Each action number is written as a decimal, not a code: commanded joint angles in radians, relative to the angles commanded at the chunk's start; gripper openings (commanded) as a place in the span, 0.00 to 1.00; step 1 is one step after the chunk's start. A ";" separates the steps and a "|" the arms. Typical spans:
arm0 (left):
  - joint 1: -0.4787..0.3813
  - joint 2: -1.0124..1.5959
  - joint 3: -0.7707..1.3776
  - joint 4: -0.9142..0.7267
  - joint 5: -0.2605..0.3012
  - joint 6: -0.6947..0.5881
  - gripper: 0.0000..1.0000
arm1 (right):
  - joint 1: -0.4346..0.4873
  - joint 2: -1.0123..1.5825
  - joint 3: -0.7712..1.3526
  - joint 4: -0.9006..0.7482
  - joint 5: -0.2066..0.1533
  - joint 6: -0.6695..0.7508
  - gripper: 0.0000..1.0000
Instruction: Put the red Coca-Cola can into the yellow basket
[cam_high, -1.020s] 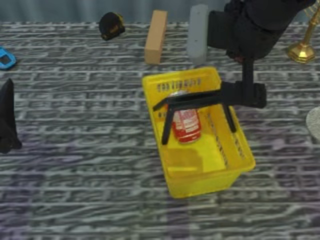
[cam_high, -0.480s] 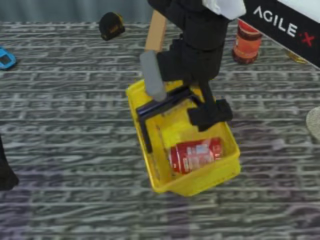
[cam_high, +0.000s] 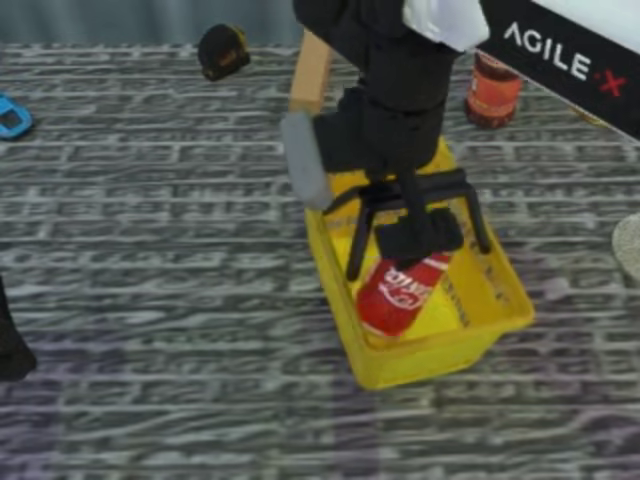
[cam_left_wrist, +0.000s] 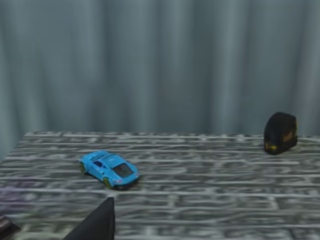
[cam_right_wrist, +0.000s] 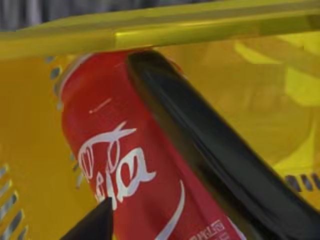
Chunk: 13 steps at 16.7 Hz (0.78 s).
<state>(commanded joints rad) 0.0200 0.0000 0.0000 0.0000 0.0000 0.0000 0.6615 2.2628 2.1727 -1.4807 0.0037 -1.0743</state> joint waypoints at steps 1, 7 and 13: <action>0.000 0.000 0.000 0.000 0.000 0.000 1.00 | 0.001 -0.003 -0.021 0.018 0.000 0.000 1.00; 0.000 0.000 0.000 0.000 0.000 0.000 1.00 | 0.001 -0.008 -0.052 0.044 0.000 0.001 0.92; 0.000 0.000 0.000 0.000 0.000 0.000 1.00 | 0.001 -0.008 -0.052 0.044 0.000 0.001 0.47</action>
<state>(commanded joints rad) 0.0200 0.0000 0.0000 0.0000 0.0000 0.0000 0.6626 2.2548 2.1208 -1.4368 0.0036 -1.0730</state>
